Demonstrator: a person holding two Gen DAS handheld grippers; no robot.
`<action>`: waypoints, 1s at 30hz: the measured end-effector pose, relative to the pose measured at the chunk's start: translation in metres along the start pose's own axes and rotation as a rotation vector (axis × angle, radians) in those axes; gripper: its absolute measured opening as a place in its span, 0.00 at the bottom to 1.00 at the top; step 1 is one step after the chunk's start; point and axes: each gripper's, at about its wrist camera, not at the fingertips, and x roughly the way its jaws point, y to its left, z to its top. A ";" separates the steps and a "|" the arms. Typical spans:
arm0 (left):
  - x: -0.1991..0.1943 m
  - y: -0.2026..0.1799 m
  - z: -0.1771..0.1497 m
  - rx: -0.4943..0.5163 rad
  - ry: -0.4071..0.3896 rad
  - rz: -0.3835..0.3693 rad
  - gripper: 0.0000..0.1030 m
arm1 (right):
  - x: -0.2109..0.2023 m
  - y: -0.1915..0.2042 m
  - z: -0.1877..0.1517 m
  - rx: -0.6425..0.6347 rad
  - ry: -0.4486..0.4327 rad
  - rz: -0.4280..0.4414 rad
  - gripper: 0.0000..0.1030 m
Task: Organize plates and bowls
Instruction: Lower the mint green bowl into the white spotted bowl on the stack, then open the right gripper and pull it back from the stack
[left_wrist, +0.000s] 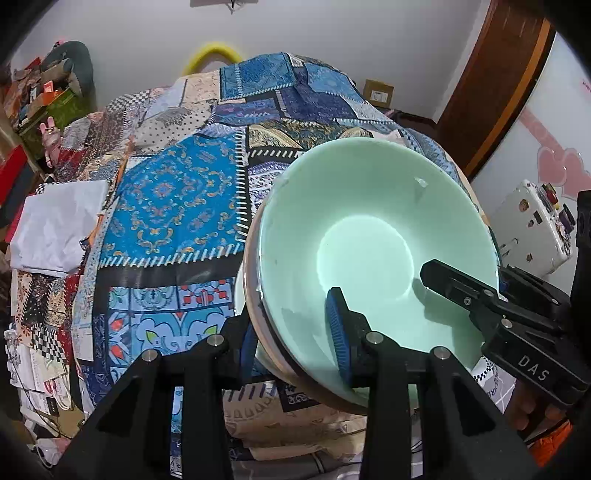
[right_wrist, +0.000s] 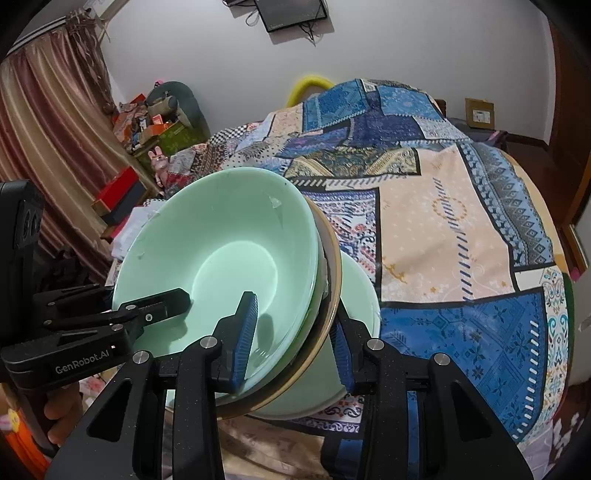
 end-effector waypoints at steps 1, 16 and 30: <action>0.003 -0.001 0.000 0.001 0.007 0.000 0.35 | 0.001 -0.002 -0.001 0.004 0.004 0.001 0.34; 0.046 0.007 -0.002 -0.018 0.100 0.005 0.35 | 0.035 -0.012 -0.008 0.036 0.087 0.009 0.34; 0.066 0.015 -0.007 -0.035 0.126 -0.014 0.35 | 0.041 -0.018 -0.015 0.022 0.104 0.016 0.39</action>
